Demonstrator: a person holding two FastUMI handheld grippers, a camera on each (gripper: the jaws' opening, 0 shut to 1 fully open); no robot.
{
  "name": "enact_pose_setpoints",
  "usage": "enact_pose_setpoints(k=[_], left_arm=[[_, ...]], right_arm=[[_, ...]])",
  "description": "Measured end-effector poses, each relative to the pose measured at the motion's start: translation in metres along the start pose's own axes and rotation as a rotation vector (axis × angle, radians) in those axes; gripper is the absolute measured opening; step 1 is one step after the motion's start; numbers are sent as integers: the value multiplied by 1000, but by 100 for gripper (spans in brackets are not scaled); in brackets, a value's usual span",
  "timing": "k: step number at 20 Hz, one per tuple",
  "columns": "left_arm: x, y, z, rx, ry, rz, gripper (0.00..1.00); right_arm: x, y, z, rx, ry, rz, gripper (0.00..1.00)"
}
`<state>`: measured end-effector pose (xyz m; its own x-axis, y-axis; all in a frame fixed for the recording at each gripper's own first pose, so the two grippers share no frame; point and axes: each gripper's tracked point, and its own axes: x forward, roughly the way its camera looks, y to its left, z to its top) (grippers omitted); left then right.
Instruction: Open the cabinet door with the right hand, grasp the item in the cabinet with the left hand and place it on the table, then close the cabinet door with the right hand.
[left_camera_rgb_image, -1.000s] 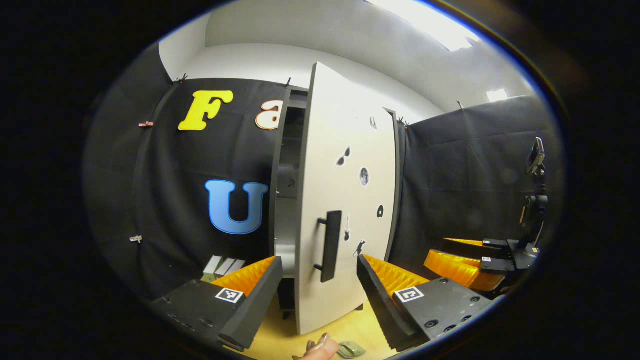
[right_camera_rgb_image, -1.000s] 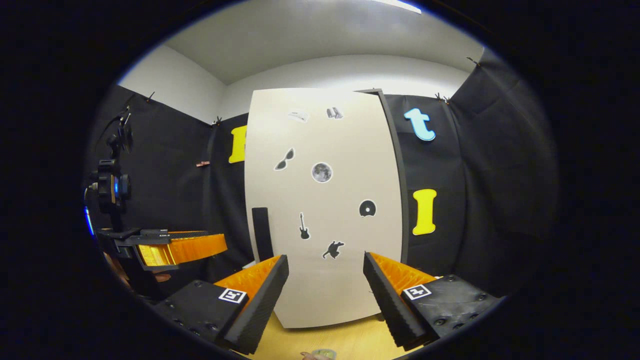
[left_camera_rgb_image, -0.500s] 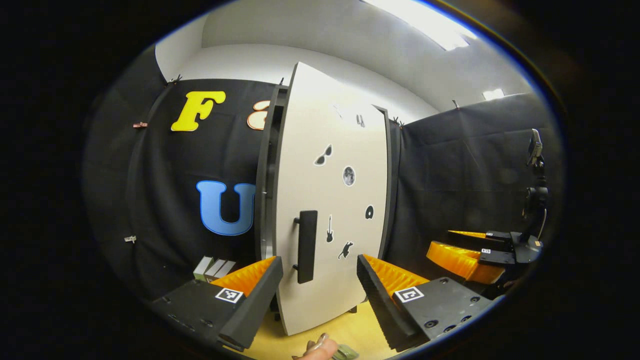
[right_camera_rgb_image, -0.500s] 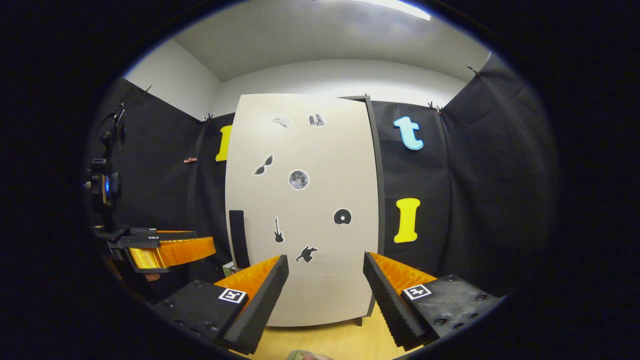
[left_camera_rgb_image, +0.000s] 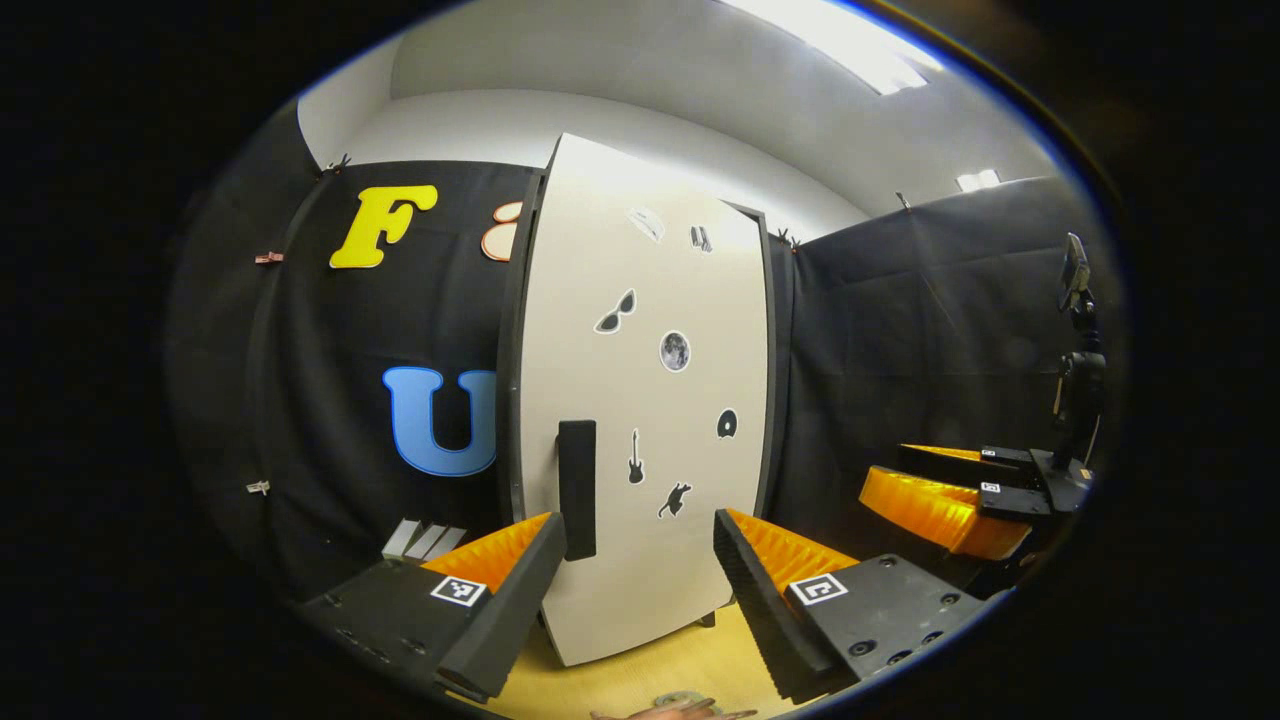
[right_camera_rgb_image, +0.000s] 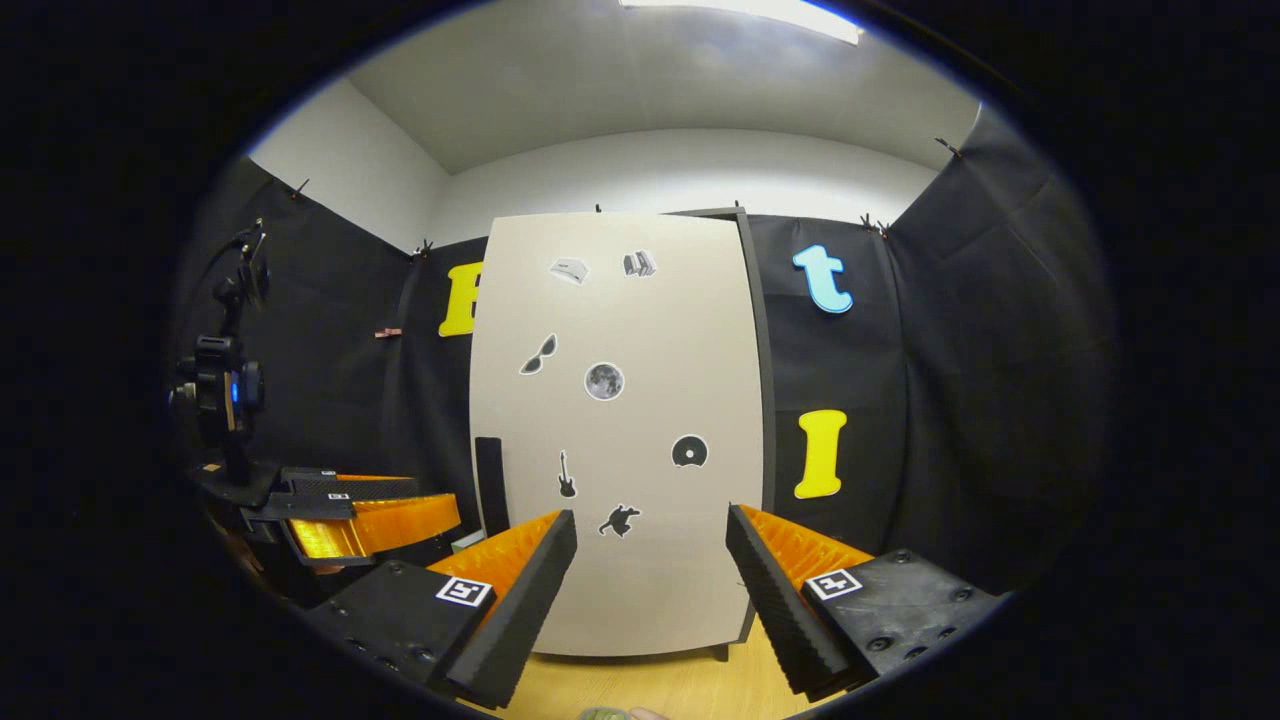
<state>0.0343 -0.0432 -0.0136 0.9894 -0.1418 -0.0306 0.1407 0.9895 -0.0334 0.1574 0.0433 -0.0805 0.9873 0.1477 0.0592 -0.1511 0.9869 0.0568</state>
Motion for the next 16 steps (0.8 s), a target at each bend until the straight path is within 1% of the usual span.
enact_pose_setpoints(k=[10,16], left_arm=[[-3,1,3,7,-9,8,94],[-6,7,7,10,-19,28,94]], right_arm=[[-3,5,3,27,11,11,98],[-2,6,4,33,13,13,98]])
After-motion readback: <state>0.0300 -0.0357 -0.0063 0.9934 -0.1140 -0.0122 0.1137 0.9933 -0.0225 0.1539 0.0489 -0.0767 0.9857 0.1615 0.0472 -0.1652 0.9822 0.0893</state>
